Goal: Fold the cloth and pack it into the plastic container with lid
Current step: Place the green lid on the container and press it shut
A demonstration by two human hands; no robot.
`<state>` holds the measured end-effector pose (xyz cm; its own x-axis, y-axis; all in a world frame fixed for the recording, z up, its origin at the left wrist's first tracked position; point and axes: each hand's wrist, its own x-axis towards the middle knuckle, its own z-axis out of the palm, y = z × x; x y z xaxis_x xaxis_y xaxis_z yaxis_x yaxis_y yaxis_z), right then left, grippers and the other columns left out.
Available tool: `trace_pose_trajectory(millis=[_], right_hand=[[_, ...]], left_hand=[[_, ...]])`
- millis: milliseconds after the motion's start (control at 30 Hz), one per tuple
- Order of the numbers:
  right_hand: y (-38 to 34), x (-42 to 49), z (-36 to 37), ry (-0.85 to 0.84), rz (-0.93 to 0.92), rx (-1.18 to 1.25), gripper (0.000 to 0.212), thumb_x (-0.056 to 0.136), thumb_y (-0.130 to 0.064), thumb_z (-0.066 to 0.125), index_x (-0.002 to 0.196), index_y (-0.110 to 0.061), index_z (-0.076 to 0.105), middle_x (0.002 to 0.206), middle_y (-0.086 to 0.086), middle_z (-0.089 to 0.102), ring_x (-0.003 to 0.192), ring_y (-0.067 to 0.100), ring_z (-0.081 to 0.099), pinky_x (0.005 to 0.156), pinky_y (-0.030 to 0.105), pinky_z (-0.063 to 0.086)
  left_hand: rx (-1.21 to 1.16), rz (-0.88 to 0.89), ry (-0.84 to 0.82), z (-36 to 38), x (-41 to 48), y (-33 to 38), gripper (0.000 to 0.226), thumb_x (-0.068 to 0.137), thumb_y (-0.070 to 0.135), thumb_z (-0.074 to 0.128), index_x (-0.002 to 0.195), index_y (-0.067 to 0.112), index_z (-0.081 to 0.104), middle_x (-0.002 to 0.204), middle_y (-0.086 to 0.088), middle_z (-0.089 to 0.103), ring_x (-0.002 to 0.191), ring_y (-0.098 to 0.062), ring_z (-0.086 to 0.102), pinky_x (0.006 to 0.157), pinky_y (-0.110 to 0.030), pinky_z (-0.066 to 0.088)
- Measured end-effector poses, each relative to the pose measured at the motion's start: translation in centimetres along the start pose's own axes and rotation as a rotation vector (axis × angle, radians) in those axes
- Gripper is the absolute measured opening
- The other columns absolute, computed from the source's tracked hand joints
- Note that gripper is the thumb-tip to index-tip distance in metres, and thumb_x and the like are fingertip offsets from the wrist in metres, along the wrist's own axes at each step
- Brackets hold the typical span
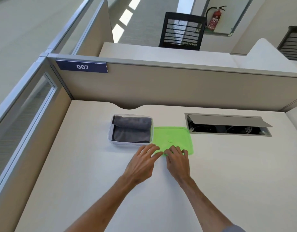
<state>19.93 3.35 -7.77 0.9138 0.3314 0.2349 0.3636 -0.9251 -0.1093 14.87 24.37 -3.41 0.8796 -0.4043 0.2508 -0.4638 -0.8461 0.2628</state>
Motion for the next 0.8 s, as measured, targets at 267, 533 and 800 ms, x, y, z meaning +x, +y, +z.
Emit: trace_pose_trajectory(millis=[267, 533, 800], right_hand=[[-0.3, -5.6, -5.3, 0.066, -0.037, 0.178, 0.027, 0.090, -0.007, 0.076, 0.106, -0.029, 0.075, 0.105, -0.006, 0.065, 0.097, 0.021, 0.066, 0.090, 0.044, 0.043], [-1.8, -3.8, -11.1, 0.170, -0.085, 0.382, 0.024, 0.103, -0.011, 0.066, 0.116, -0.028, 0.077, 0.112, -0.006, 0.062, 0.105, 0.014, 0.067, 0.096, 0.042, 0.039], [-3.8, 1.6, -14.3, 0.436, 0.177, 0.532, 0.033, 0.104, -0.018, 0.065, 0.137, -0.022, 0.072, 0.139, -0.003, 0.064, 0.137, 0.022, 0.060, 0.114, 0.044, 0.042]], left_hand=[[-0.204, -0.166, -0.221, -0.1, -0.6, 2.0, 0.080, 0.097, 0.030, 0.080, 0.166, 0.027, 0.039, 0.169, 0.001, 0.045, 0.158, -0.024, 0.041, 0.128, -0.036, 0.037], [-0.665, -0.452, -0.058, -4.0, -1.2, 1.2, 0.014, 0.099, 0.031, 0.081, 0.106, 0.031, 0.069, 0.111, 0.014, 0.078, 0.103, -0.011, 0.072, 0.093, -0.032, 0.057], [-1.146, -0.676, 0.142, -8.8, -1.6, -1.6, 0.024, 0.100, 0.019, 0.080, 0.119, 0.006, 0.076, 0.110, -0.011, 0.084, 0.104, -0.029, 0.081, 0.092, -0.038, 0.065]])
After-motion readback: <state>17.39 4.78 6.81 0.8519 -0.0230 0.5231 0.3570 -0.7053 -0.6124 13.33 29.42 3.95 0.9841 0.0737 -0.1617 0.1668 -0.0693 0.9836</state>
